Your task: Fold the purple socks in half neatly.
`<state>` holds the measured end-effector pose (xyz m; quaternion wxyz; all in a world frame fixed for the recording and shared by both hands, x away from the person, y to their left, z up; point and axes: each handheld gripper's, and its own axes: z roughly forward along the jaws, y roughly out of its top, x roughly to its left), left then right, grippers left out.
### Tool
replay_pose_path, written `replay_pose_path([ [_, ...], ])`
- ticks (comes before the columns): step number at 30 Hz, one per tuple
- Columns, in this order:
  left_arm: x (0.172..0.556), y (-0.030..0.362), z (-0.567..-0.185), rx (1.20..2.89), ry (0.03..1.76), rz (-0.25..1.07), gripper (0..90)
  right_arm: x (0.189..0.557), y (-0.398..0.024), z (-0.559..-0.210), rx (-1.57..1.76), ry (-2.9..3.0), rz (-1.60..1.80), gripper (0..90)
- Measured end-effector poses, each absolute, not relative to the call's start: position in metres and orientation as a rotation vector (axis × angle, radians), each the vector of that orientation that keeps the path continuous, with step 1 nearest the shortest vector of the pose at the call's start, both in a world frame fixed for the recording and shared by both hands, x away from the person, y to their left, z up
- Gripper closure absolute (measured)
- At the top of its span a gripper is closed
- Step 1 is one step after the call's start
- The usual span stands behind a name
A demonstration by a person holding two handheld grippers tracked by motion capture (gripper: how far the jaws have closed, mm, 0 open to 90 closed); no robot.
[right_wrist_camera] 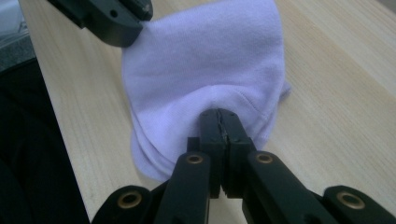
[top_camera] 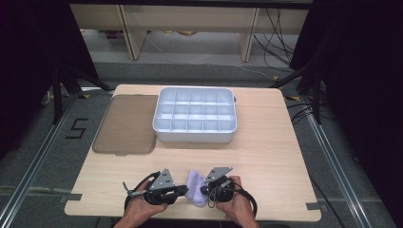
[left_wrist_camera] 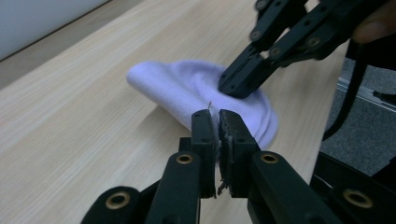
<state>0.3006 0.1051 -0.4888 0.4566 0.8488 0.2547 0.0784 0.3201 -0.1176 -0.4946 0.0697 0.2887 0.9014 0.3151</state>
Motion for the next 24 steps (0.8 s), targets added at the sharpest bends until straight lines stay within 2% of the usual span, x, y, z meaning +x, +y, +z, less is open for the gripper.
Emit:
replay_pose_path([
  [7,0.298,0.095,-0.486,2.12,0.562,0.212,84.6,0.32,-0.119,-0.494,0.843,2.732,0.957,88.8],
  [13,0.298,0.095,-0.488,2.109,0.544,0.201,84.6,0.316,-0.134,-0.475,0.807,2.664,0.975,88.4],
  [18,0.297,0.091,-0.488,2.103,0.549,0.185,84.6,0.319,-0.135,-0.494,0.852,2.704,0.954,88.6],
  [24,0.294,0.072,-0.486,2.138,0.442,0.192,84.6,0.317,-0.132,-0.494,0.891,2.723,0.955,88.7],
])
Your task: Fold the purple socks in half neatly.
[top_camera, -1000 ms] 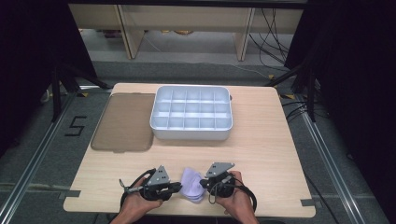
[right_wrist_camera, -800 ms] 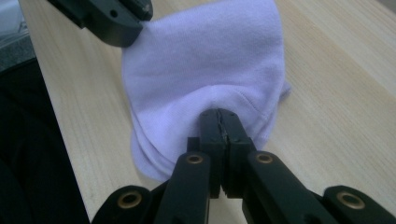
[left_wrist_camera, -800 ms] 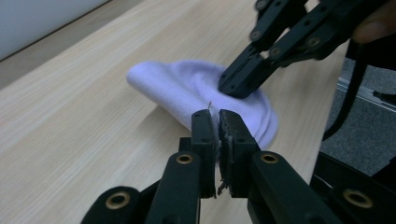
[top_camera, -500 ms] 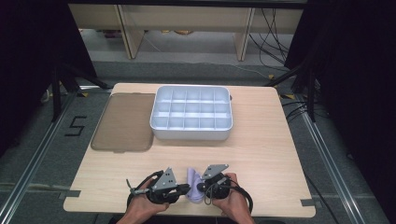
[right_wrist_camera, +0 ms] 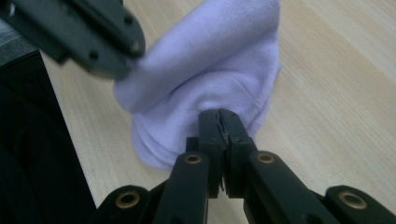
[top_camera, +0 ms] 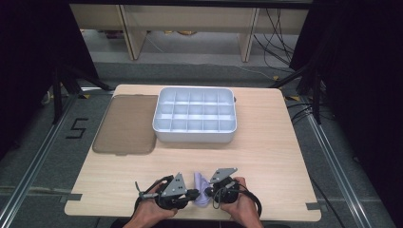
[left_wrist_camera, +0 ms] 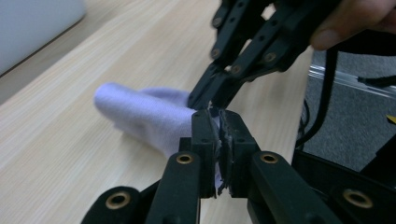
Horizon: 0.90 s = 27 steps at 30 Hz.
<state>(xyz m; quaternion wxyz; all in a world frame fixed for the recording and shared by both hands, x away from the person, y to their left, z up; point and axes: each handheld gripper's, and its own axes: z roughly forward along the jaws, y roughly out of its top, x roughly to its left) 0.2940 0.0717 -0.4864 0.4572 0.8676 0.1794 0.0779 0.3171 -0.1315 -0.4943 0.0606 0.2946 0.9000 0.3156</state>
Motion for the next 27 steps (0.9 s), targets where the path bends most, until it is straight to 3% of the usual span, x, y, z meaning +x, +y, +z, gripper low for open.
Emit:
replay_pose_path([
  [14,0.296,0.056,-0.506,2.209,0.415,0.133,84.0,0.326,-0.158,-0.474,0.958,2.616,1.102,88.4],
  [18,0.294,0.051,-0.506,2.218,0.42,0.154,83.9,0.331,-0.142,-0.46,0.873,2.605,1.178,88.5],
  [27,0.294,0.05,-0.507,2.213,0.441,0.143,83.7,0.341,-0.128,-0.467,0.834,2.689,1.256,88.5],
])
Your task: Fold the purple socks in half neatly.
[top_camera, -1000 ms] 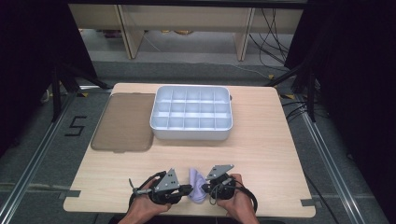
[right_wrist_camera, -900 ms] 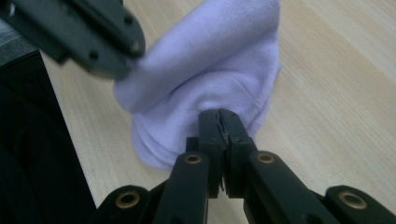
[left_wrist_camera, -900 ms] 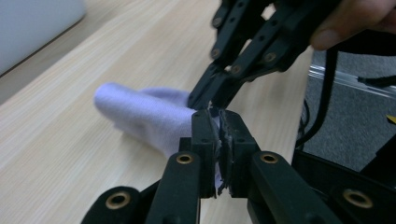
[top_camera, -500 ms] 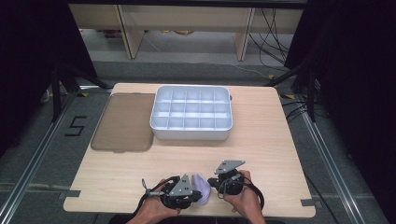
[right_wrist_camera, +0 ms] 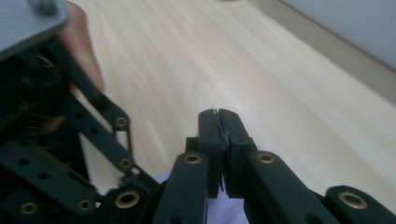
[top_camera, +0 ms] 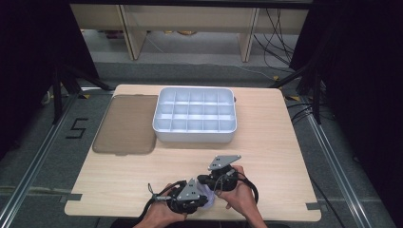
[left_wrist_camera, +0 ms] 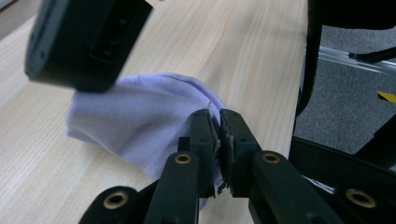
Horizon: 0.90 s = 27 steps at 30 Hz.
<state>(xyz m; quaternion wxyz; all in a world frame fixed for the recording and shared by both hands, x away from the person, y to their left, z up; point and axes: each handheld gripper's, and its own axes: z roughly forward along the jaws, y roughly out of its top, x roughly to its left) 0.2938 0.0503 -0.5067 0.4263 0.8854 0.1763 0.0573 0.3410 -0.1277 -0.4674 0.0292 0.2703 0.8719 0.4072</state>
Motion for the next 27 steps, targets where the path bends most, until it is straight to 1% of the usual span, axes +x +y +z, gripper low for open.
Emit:
replay_pose_path([
  [3,0.294,0.051,-0.507,2.218,0.43,0.155,83.7,0.34,-0.131,-0.465,0.874,2.651,1.278,88.5],
  [7,0.294,0.051,-0.507,2.213,0.438,0.156,83.6,0.335,-0.125,-0.457,0.833,2.661,1.293,88.5],
  [9,0.293,0.051,-0.507,2.211,0.442,0.161,83.5,0.335,-0.12,-0.461,0.828,2.683,1.306,88.5],
  [11,0.293,0.051,-0.507,2.215,0.441,0.147,83.3,0.337,-0.117,-0.467,0.795,2.704,1.24,88.6],
  [12,0.294,0.052,-0.506,2.222,0.445,0.171,83.2,0.338,-0.119,-0.472,0.818,2.728,1.177,89.2],
  [15,0.295,0.053,-0.506,2.226,0.415,0.145,82.8,0.341,-0.125,-0.477,0.855,2.713,1.124,89.6],
  [16,0.294,0.052,-0.507,2.218,0.419,0.162,82.2,0.343,-0.132,-0.479,0.892,2.718,1.107,89.9],
  [18,0.295,0.053,-0.508,2.212,0.409,0.149,81.8,0.344,-0.134,-0.481,0.881,2.723,1.104,90.0],
  [19,0.294,0.053,-0.507,2.217,0.431,0.122,81.3,0.343,-0.135,-0.483,0.915,2.725,1.101,90.0],
  [20,0.295,0.054,-0.507,2.202,0.439,0.125,80.8,0.344,-0.136,-0.485,0.918,2.711,1.111,90.0],
  [21,0.295,0.056,-0.505,2.194,0.465,0.099,78.8,0.345,-0.136,-0.488,0.932,2.727,1.091,90.0],
  [23,0.296,0.059,-0.502,2.19,0.453,0.106,77.6,0.344,-0.136,-0.487,0.944,2.73,1.091,90.0],
  [27,0.298,0.064,-0.492,2.103,0.511,0.046,77.2,0.343,-0.137,-0.487,0.947,2.735,1.089,90.0],
])
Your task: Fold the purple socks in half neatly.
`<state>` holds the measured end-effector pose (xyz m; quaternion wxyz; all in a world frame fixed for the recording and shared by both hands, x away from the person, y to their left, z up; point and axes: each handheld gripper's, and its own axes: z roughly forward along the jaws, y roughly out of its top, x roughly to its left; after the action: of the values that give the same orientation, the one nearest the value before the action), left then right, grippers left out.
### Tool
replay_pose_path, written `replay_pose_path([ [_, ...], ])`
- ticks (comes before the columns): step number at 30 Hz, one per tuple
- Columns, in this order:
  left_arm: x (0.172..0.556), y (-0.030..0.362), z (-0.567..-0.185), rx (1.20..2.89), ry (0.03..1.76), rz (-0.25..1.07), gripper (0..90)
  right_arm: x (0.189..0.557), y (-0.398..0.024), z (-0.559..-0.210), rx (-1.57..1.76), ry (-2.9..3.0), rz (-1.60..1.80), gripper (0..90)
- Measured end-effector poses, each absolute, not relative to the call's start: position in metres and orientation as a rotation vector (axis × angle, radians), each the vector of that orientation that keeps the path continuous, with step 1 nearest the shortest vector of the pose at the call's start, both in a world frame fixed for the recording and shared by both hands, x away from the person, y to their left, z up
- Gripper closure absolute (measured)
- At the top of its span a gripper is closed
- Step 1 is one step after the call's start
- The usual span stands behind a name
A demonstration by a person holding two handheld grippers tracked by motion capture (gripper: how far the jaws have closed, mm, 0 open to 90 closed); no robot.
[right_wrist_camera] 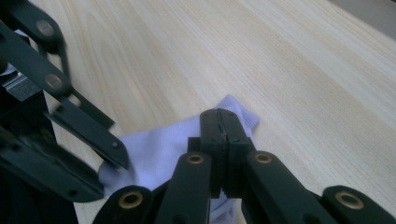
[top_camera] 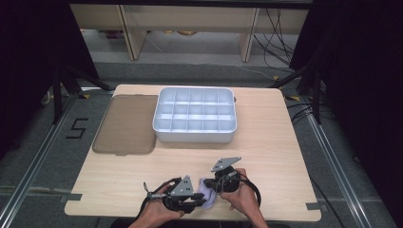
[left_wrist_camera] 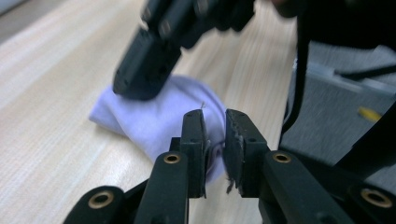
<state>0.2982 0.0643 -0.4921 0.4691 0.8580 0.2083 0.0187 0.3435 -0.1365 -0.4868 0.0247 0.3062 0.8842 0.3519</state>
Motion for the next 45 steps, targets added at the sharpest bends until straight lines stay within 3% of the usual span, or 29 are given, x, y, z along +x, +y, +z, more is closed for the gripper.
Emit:
replay_pose_path([
  [5,0.298,0.056,-0.495,2.137,0.5,0.052,82.7,0.344,-0.136,-0.487,0.939,2.722,1.086,90.0],
  [7,0.297,0.055,-0.506,2.215,0.454,0.109,82.4,0.343,-0.137,-0.487,0.925,2.725,1.083,90.0],
  [18,0.304,0.064,-0.506,2.221,0.482,0.117,80.1,0.334,-0.14,-0.481,0.91,2.726,1.015,88.8],
  [23,0.304,0.063,-0.506,2.22,0.498,0.105,79.9,0.331,-0.14,-0.476,0.945,2.68,0.963,73.7],
  [24,0.304,0.063,-0.506,2.225,0.492,0.109,79.9,0.332,-0.139,-0.477,0.974,2.672,0.935,63.0],
  [31,0.304,0.063,-0.506,2.232,0.46,0.131,79.8,0.344,-0.141,-0.487,1.114,2.709,0.922,50.0],
  [38,0.305,0.063,-0.506,2.236,0.447,0.114,79.2,0.354,-0.148,-0.496,1.217,2.765,1.016,51.0],
  [45,0.302,0.066,-0.504,2.256,0.437,0.11,77.2,0.352,-0.149,-0.499,1.22,2.795,1.073,65.7],
])
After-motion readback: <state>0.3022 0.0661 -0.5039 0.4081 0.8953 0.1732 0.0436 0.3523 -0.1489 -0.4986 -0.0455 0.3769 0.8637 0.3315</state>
